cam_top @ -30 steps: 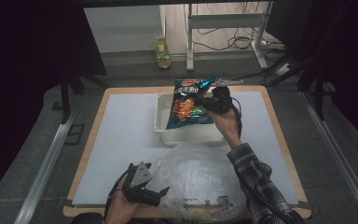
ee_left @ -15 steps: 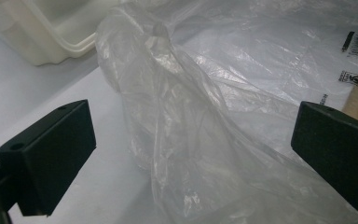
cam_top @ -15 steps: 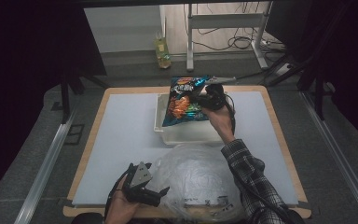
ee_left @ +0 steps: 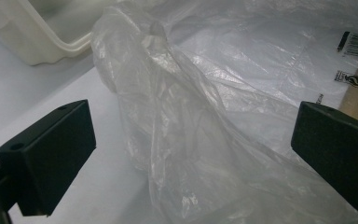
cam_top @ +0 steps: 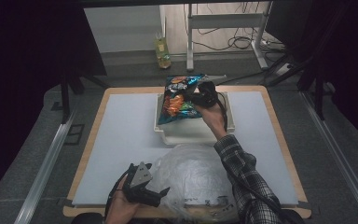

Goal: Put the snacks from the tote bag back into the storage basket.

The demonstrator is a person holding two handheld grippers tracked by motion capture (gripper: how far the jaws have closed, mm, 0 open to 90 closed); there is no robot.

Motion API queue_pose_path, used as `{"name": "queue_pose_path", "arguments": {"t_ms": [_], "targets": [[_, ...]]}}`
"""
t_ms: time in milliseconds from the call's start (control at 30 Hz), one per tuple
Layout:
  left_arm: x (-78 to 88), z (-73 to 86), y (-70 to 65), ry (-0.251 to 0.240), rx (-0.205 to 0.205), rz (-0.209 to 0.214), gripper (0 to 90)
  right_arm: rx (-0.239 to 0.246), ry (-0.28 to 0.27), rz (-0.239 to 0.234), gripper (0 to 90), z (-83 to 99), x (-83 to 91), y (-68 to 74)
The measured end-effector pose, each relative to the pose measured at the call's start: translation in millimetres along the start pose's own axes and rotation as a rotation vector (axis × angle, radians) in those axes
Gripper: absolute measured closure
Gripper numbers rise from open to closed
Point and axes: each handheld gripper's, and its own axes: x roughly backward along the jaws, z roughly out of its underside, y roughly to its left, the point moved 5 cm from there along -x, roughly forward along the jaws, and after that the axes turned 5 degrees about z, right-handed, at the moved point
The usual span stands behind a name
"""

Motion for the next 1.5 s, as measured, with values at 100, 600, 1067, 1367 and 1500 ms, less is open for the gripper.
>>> {"name": "queue_pose_path", "arguments": {"t_ms": [100, 600, 1067, 1367, 1500], "targets": [[-0.3, 0.1, -0.4, 0.002, -0.001, 0.002, 0.0, 0.003, -0.001, -0.01, 88.1, 0.3, -4.8, 1.0], [-1.0, 0.1, -1.1, 0.004, -0.003, 0.004, 0.0, 0.003, 0.057, -0.038, 84.2, 21.2, -24.1, 3.6], [-2.1, 0.4, -1.7, 0.011, -0.007, 0.004, 0.0, -0.036, 0.144, 0.03, 70.0, 38.6, -27.3, -9.0], [-2.3, 0.4, -1.5, 0.011, -0.005, -0.001, 0.0, -0.075, 0.2, 0.065, 56.6, 44.8, -27.1, -14.6], [-1.9, -0.2, -0.9, 0.003, 0.004, -0.006, 0.0, -0.054, 0.201, 0.063, 52.6, 43.1, -24.6, -12.3]]}}
